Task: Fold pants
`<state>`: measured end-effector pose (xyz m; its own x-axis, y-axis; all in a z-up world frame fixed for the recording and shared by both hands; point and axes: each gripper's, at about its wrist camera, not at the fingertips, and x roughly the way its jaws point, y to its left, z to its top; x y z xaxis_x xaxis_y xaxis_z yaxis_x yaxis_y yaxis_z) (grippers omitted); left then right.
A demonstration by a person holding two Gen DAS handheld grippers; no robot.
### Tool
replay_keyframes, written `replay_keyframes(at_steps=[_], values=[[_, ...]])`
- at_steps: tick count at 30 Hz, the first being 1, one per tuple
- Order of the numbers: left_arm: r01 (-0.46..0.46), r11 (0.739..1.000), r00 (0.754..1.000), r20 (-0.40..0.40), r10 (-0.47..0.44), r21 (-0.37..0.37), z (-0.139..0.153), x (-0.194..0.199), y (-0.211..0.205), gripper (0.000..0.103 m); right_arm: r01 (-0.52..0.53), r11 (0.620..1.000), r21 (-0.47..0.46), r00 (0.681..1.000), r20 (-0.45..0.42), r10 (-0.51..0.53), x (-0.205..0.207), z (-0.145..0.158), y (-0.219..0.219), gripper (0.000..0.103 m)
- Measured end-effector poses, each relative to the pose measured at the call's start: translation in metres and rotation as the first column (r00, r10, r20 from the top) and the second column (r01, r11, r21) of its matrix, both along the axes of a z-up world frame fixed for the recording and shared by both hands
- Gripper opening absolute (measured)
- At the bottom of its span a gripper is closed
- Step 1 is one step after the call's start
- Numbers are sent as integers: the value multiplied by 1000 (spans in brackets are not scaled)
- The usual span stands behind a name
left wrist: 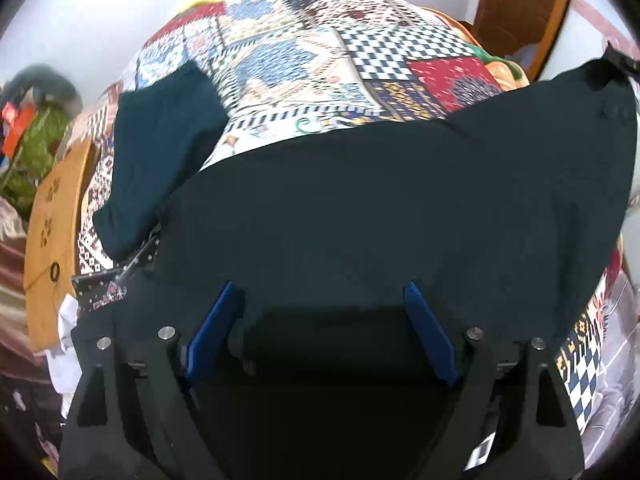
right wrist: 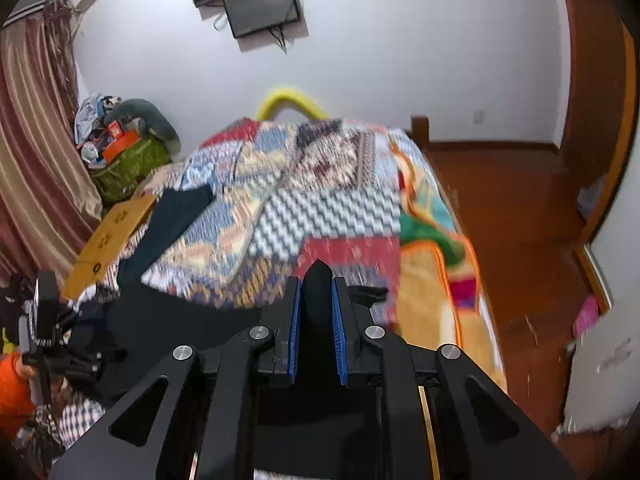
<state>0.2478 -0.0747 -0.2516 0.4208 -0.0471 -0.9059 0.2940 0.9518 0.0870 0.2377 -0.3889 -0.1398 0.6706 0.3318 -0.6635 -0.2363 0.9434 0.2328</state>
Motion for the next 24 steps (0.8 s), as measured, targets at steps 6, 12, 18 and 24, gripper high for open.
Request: replay_keyframes(at_steps=[6,12,18,24], values=[[36,999,999,-4,-36,-22,-1,-8,-28,89,46,997,-64,986,-159,-56,-31,-72,-16,15],[36,999,999,15,-36,-31,-2,-10,-41,91,82,989,-125,956,-272,-113,-57,-114,-25,15],[-26,998,997,66,30,-59,16,-12,-17,91,57,990,-127,973,-215,-84,-56,-79,-7,19],[-172,981,969,165,184,-87,51,-13,61,91,-54,993,-108,996,-80,46,-41,-34,56,42]])
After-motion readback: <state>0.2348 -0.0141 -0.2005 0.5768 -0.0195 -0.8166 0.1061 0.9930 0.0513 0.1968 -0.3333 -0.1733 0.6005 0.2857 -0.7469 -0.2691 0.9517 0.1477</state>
